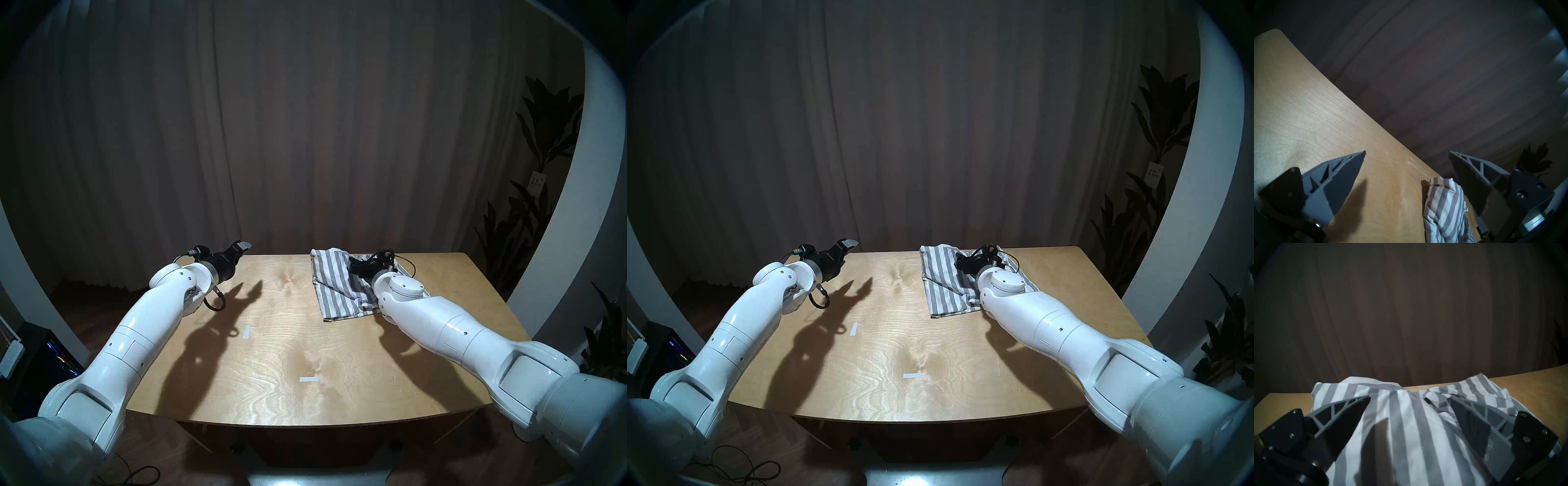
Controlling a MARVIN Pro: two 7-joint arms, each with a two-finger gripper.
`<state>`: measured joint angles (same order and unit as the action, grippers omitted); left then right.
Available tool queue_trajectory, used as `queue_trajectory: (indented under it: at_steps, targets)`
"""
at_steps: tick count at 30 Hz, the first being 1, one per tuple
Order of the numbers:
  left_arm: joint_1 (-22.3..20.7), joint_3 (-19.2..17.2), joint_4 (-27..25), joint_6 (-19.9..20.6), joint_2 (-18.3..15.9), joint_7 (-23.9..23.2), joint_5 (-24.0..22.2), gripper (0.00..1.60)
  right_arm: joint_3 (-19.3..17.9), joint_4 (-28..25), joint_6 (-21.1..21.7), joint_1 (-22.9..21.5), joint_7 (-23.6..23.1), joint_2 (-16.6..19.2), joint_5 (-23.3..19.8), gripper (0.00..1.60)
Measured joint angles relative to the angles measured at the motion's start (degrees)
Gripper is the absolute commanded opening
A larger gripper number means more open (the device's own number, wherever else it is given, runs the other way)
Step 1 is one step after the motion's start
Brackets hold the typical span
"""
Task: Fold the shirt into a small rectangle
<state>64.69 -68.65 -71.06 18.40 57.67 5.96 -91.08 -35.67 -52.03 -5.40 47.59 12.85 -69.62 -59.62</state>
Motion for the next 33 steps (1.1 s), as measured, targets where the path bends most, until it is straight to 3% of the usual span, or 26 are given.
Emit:
queue_trajectory:
  at_steps: [7, 19, 33]
  targets:
    - [2.08, -1.74, -2.75, 1.36, -1.48, 0.7, -2.08, 1.6, 1.6, 6.6, -1.29, -2.58, -1.79, -3.88, 1.65, 1.6]
    - [5.27, -4.97, -6.4, 1.21, -2.7, 6.9, -5.96, 1.6, 4.3, 19.71, -6.39, -5.0, -6.82, -10.34, 4.14, 1.6]
    - [6.89, -6.01, -8.39, 0.45, -3.23, 10.69, -7.96, 1.6, 4.42, 29.44, -7.89, -8.83, -6.48, -16.31, 5.68, 1.6]
